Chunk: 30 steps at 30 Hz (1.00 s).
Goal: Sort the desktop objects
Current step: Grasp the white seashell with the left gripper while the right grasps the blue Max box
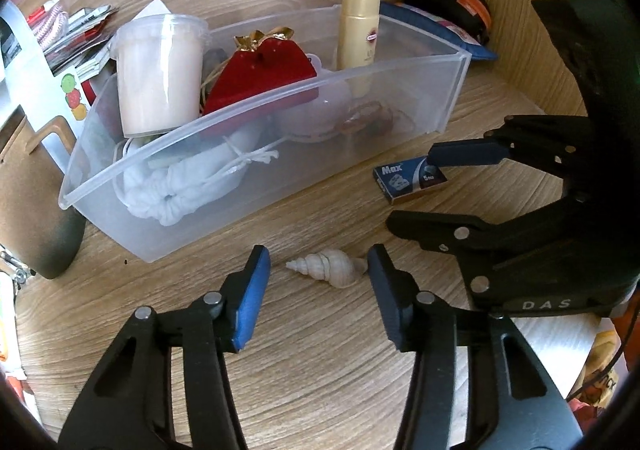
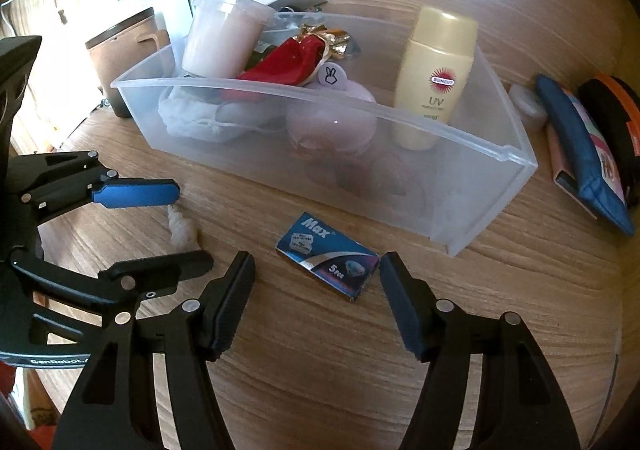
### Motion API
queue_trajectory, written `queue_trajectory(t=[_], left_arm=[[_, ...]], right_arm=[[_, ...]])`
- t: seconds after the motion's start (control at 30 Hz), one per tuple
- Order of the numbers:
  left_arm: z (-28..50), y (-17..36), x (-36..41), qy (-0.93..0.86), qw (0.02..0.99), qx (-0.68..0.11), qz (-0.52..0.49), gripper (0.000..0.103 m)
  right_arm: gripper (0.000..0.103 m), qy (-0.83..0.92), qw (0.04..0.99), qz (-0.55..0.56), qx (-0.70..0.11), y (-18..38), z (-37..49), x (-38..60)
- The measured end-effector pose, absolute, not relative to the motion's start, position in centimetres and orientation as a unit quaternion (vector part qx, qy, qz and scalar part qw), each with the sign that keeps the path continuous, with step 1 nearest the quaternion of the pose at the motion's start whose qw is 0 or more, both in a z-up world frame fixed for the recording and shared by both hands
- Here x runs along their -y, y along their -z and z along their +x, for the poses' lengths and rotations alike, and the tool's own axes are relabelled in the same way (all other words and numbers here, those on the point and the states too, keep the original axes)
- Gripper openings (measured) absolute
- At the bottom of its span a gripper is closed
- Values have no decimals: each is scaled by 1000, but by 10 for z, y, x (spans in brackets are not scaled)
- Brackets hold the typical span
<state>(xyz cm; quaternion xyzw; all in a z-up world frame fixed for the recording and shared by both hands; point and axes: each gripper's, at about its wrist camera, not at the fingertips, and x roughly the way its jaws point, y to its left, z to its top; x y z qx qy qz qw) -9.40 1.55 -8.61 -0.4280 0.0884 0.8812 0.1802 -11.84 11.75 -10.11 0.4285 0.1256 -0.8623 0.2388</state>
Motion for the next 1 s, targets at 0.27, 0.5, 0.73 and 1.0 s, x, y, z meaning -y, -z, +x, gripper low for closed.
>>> queue_trajectory(t=[0.27, 0.5, 0.73, 1.0], left_arm=[[-94, 85, -7, -881, 189, -68, -428, 41], [-95, 82, -3, -883, 192, -55, -425, 41], [-91, 77, 2, -889, 192, -42, -413, 41], [-76, 63, 10, -898, 177, -35, -401, 41]], right_arm=[[59, 863, 237, 428, -126, 100, -123, -115], [50, 863, 240, 427, -126, 100, -124, -110], [50, 870, 237, 418, -113, 91, -115, -121], [50, 881, 242, 391, -109, 70, -93, -136]])
